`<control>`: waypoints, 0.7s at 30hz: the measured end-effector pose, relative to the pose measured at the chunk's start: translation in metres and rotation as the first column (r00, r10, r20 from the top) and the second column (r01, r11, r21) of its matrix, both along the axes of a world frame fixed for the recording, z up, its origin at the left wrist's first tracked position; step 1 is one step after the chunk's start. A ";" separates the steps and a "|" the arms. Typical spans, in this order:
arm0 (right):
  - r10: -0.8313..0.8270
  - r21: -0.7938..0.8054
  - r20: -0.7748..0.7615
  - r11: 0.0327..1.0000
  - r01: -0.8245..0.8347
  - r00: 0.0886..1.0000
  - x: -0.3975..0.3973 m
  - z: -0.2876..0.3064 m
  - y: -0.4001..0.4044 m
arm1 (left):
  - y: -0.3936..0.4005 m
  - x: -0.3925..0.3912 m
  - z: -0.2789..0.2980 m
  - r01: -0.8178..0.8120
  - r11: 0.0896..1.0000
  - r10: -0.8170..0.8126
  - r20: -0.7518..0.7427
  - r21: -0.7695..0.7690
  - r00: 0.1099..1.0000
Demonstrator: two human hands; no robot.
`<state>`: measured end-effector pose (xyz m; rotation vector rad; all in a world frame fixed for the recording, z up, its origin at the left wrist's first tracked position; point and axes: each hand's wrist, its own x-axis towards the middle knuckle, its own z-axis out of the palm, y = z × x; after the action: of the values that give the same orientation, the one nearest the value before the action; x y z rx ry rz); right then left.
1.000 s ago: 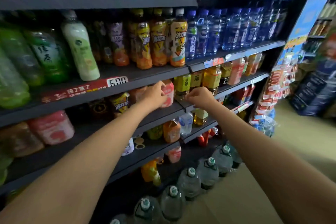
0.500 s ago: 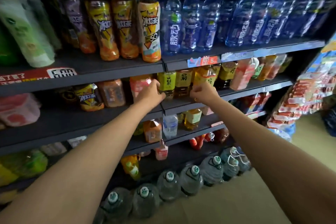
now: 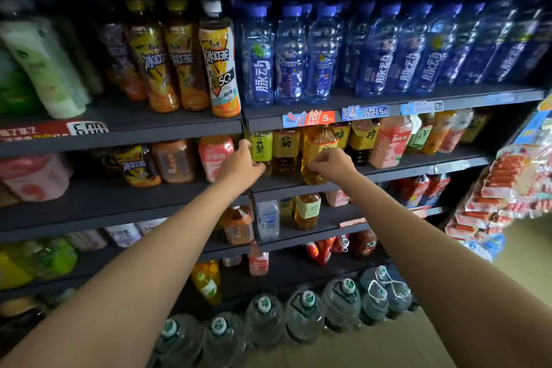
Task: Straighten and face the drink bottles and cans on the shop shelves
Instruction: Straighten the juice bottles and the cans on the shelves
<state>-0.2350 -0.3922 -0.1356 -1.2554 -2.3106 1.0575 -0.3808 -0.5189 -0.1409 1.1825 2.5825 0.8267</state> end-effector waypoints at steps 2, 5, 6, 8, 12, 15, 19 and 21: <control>0.005 0.005 -0.004 1.000 -0.005 1.000 0.003 -0.004 0.004 | 0.005 0.004 0.001 0.012 1.000 -0.012 0.010 -0.012 1.000; 0.028 -0.004 0.041 1.000 -0.028 0.999 0.006 -0.012 0.015 | 0.014 0.016 -0.006 0.026 0.997 -0.023 0.043 -0.072 0.999; 0.037 -0.011 0.062 0.999 -0.037 0.997 0.006 -0.016 0.020 | 0.017 0.020 -0.011 0.037 0.995 -0.030 0.072 -0.097 0.997; 0.051 -0.011 0.094 0.999 -0.050 0.994 0.005 -0.023 0.032 | 0.028 0.025 -0.021 0.046 0.987 -0.030 0.104 -0.157 0.994; 0.052 -0.021 0.107 0.999 -0.050 0.993 -0.002 -0.039 0.066 | 0.060 0.030 -0.034 0.035 0.985 -0.007 0.160 -0.169 0.987; 0.023 -0.061 0.067 0.998 -0.019 0.997 -0.006 -0.049 0.101 | 0.096 0.033 -0.037 -0.001 0.992 0.027 0.203 -0.127 0.979; 0.021 -0.149 0.049 0.989 -0.014 0.999 -0.015 -0.061 0.140 | 0.150 0.038 -0.045 -0.067 0.995 0.087 0.277 -0.078 0.957; 0.023 -0.176 0.037 0.984 -0.016 0.999 -0.019 -0.069 0.151 | 0.172 0.043 -0.050 -0.105 0.992 0.120 0.333 -0.063 0.935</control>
<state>-0.2543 -0.2413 -0.2047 -1.3305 -2.3045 1.2781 -0.3373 -0.3467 -0.1906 0.8032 2.3869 0.9008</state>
